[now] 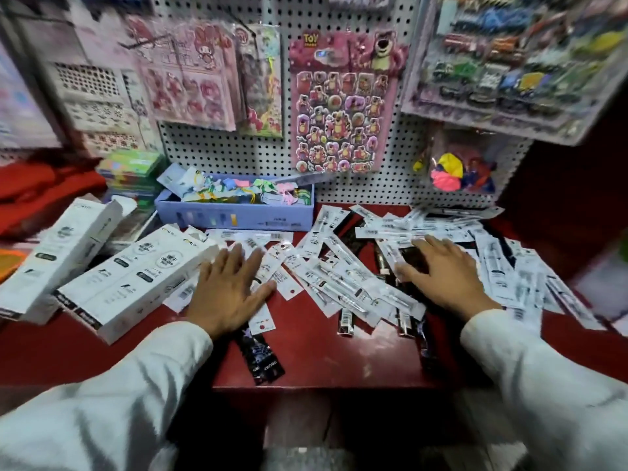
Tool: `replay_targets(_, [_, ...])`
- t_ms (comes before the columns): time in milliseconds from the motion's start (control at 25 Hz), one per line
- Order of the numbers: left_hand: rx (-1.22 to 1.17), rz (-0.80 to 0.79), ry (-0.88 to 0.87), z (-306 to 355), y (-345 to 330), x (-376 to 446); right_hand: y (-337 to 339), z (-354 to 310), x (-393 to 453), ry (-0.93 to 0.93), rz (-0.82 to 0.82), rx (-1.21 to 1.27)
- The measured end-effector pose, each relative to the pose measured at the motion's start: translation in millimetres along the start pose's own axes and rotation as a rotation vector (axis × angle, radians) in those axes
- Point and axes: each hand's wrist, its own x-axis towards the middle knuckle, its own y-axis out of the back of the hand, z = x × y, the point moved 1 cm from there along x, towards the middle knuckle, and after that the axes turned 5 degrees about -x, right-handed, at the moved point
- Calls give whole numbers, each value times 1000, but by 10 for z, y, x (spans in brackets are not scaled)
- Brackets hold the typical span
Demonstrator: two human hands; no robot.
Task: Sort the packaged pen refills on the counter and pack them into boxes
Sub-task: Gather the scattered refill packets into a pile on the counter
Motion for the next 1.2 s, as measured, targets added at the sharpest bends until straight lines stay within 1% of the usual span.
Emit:
replay_targets(120, [-89, -54, -9, 276, -190, 125, 19, 702, -45, -179, 12, -58])
replay_targets(200, [-104, -56, -18, 570, -312, 201, -10, 1063, -171, -391, -24, -98])
replay_targets(280, [-147, -47, -27, 882, -387, 229, -48, 1249, -276, -599, -102, -35])
replay_targets(320, [-182, -40, -37, 1033, -401, 238, -48, 1241, -292, -626, -136, -16])
replay_targets(360, [-219, -25, -48, 1162, -415, 247, -45, 1172, -274, -594, -159, -29])
replay_targets(440, [-291, 13, -57, 1283, -411, 288, -67, 923, -180, -462, -171, -61])
replay_targets(520, [-355, 85, -33, 1206, -335, 396, -63, 754, -39, -377, -141, -22])
replay_targets(560, [-340, 127, -15, 1095, -279, 475, -33, 750, 45, -366, -114, 13])
replay_targets(640, [-205, 163, 18, 802, -154, 632, 36, 895, 183, -401, -72, 82])
replay_targets(720, [-120, 100, 67, 597, -57, 724, 20, 1060, 261, -467, -119, 126])
replay_targets(800, [-110, -53, 92, 659, -81, 726, -73, 1006, 311, -443, -225, 118])
replay_targets(880, [-96, -166, -8, 931, -192, 732, -186, 792, 416, -338, -289, 114])
replay_targets(920, [-102, -181, -71, 1089, -238, 743, -225, 685, 477, -302, -296, 105])
replay_targets(960, [-122, -147, -112, 1232, -260, 774, -223, 619, 536, -291, -259, 79])
replay_targets(1000, [-170, -50, -133, 1338, -244, 830, -175, 613, 607, -298, -160, 33])
replay_targets(1080, [-317, 215, -157, 1431, -156, 1034, -52, 745, 814, -300, 135, -33])
replay_targets(1120, [-383, 285, -195, 1441, -113, 1165, -2, 855, 946, -281, 224, -3])
replay_targets(1160, [-428, 277, -245, 1449, -88, 1312, 22, 985, 1094, -263, 248, 61])
replay_targets(1200, [-451, 203, -277, 1459, -98, 1458, 21, 1108, 1231, -251, 227, 165])
